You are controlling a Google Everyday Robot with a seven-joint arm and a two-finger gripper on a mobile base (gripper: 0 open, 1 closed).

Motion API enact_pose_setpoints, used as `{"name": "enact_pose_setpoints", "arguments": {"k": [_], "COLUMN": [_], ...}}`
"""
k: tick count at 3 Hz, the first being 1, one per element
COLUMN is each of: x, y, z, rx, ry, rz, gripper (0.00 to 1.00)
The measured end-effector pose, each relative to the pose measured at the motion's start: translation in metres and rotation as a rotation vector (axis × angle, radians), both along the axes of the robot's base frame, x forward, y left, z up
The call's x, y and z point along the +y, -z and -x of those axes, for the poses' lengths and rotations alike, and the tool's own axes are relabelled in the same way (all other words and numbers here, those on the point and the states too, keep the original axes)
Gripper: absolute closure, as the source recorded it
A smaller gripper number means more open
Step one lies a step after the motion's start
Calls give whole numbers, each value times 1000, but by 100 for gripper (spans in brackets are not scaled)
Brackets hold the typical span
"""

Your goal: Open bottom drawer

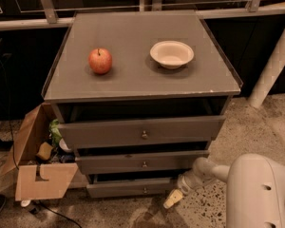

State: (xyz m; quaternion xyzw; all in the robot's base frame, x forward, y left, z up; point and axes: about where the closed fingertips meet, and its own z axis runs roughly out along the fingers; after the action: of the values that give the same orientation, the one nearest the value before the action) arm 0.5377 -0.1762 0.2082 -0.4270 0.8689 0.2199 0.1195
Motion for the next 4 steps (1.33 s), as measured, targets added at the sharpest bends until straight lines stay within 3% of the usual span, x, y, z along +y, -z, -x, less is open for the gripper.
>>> {"name": "enact_pose_setpoints", "arguments": {"k": [1, 2, 4], "x": [-9, -9, -13], "y": [-7, -7, -33], "z": [13, 13, 3], "rx": [35, 35, -46], "ry": [20, 20, 44], "rz": [4, 4, -24], "gripper": [0, 0, 0]}}
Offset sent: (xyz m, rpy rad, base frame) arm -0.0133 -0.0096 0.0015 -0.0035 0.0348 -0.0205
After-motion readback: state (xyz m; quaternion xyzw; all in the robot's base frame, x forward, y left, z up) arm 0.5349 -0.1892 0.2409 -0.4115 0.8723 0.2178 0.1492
